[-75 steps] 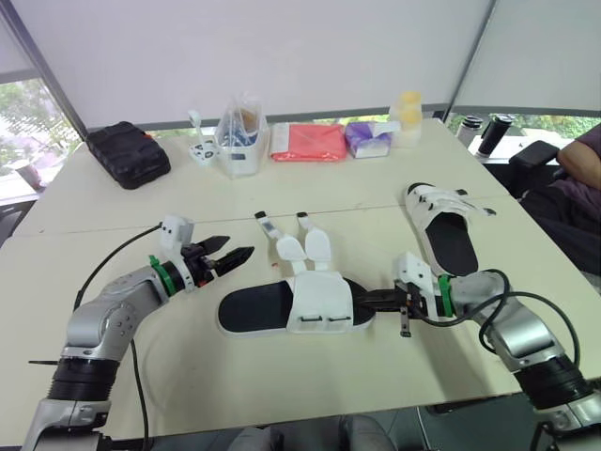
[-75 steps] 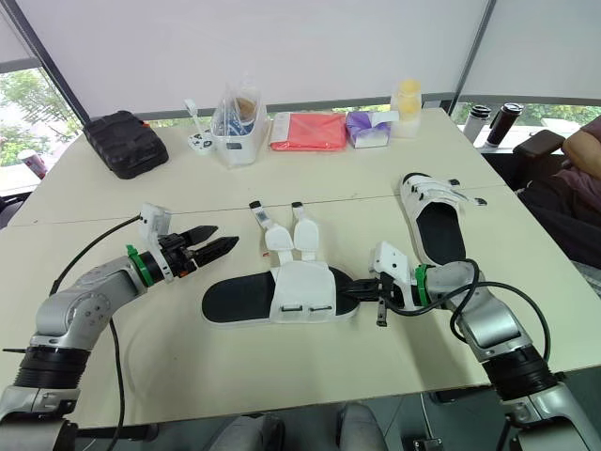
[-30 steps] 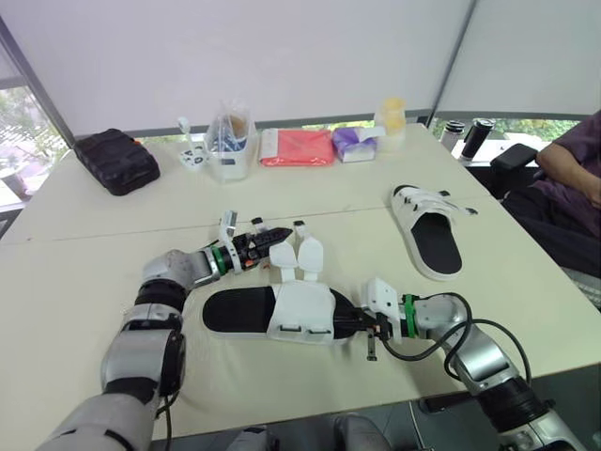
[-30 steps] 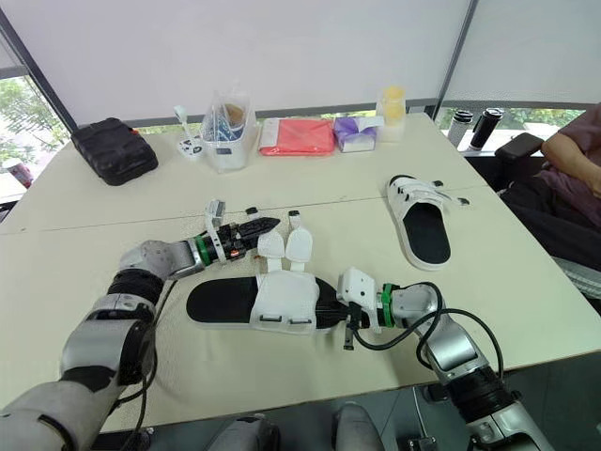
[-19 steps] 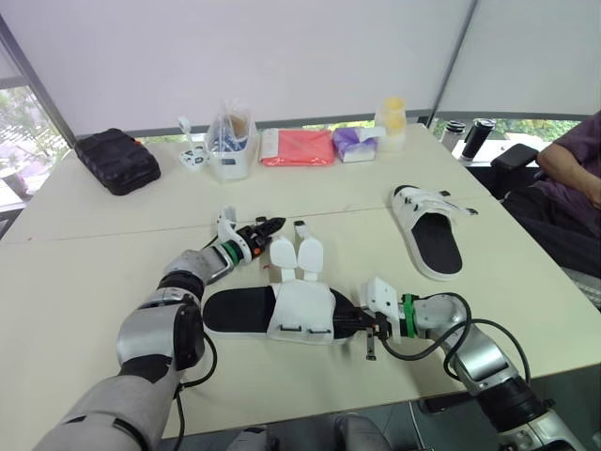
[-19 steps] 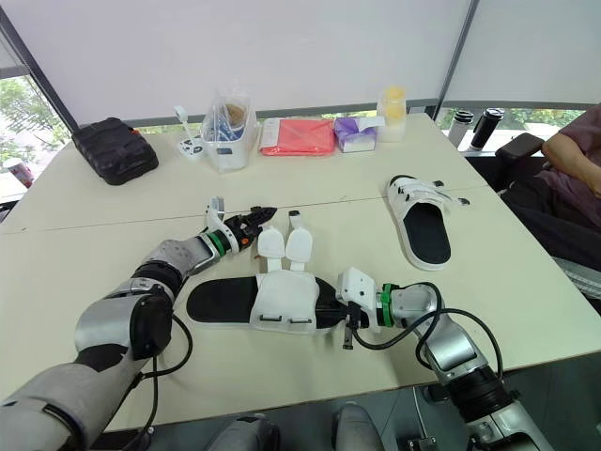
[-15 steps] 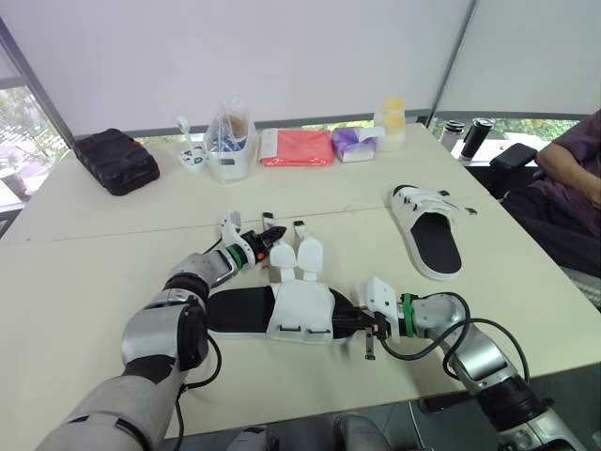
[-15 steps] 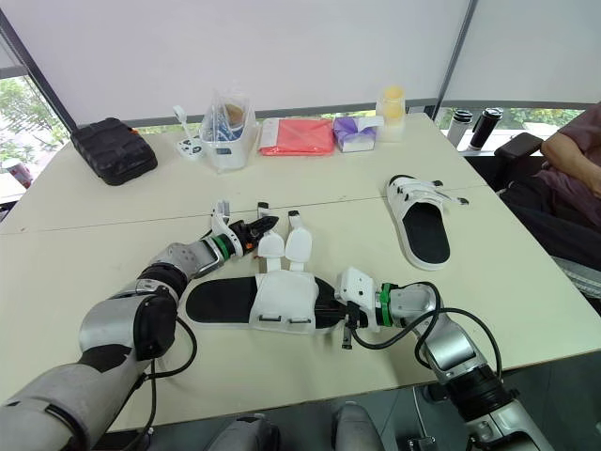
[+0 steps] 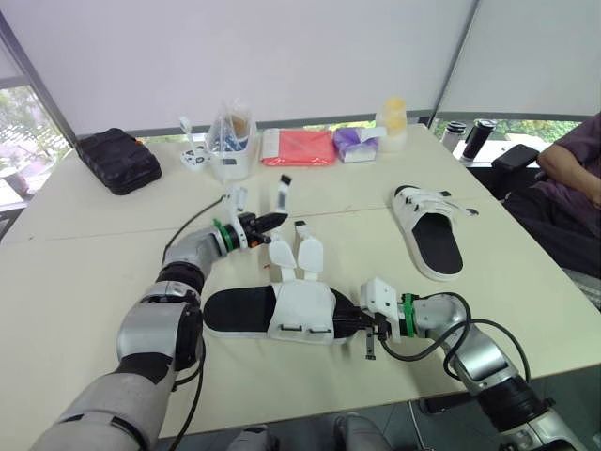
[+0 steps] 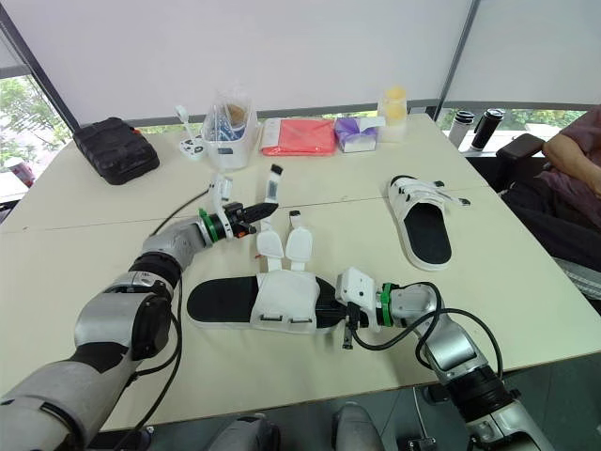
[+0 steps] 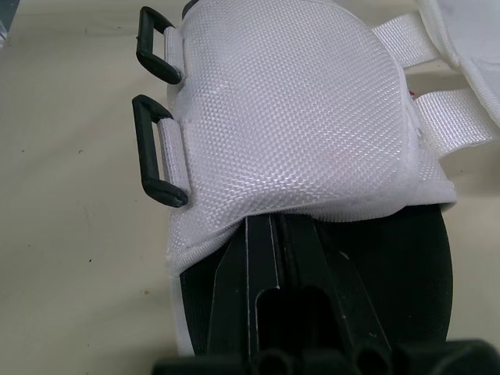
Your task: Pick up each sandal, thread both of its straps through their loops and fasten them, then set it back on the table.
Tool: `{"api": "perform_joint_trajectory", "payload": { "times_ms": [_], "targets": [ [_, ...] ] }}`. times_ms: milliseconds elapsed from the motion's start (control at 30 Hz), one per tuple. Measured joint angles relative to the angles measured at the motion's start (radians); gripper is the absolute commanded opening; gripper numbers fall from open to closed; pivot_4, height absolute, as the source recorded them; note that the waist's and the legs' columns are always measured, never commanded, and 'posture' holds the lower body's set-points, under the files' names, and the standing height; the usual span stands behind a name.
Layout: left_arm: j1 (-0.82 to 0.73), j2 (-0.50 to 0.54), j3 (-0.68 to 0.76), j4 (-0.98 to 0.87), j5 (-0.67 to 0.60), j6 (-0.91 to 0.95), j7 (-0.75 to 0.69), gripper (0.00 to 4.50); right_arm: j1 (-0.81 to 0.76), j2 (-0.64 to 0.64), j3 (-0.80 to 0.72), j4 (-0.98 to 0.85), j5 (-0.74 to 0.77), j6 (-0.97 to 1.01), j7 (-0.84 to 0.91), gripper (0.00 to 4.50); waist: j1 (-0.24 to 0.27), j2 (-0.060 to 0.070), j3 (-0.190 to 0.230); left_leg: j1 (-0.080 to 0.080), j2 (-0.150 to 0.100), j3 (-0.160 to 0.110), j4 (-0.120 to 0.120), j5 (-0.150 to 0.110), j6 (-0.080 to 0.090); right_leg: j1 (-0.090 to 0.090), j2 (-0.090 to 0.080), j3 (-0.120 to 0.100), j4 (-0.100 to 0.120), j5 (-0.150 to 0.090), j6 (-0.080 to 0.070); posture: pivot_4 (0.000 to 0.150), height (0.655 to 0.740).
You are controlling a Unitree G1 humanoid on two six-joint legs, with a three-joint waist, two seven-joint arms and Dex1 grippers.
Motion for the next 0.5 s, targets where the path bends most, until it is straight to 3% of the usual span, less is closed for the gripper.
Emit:
{"api": "perform_joint_trajectory", "payload": {
  "times_ms": [100,233,400,500],
  "targets": [
    [0.118,0.027,-0.121,-0.170,0.098,-0.281,-0.070,0.02,0.003,-0.001,0.000,0.001,0.000,-0.005,0.000,0.00,0.000,0.002,-0.001,0.000,0.001,0.001,-0.001,0.000,0.000,0.000,0.000,0.001,-0.001,0.000,0.000,0.150,0.7400],
    [0.225,0.112,-0.223,-0.185,0.240,-0.753,-0.064,0.02,0.006,-0.005,-0.005,0.007,0.000,-0.021,0.000,0.00,0.008,0.001,-0.001,0.000,0.001,0.000,-0.001,0.000,0.000,0.000,0.000,0.001,-0.002,0.001,-0.001,0.150,0.7400],
    [0.174,0.180,-0.194,-0.083,0.452,-1.360,0.158,0.02,0.007,-0.007,-0.009,0.024,-0.001,-0.042,0.000,0.00,0.013,-0.001,-0.002,0.000,0.001,0.000,-0.001,0.000,0.000,0.001,-0.001,0.000,-0.003,0.001,-0.001,0.150,0.7400],
    [0.132,0.186,-0.125,-0.070,0.595,-1.585,0.281,0.02,0.004,-0.006,-0.005,0.035,-0.001,-0.058,0.000,0.00,0.012,-0.001,-0.002,0.000,0.001,0.000,-0.001,0.000,0.000,0.001,-0.001,0.000,-0.003,0.001,-0.001,0.150,0.7400]
  ]
}}
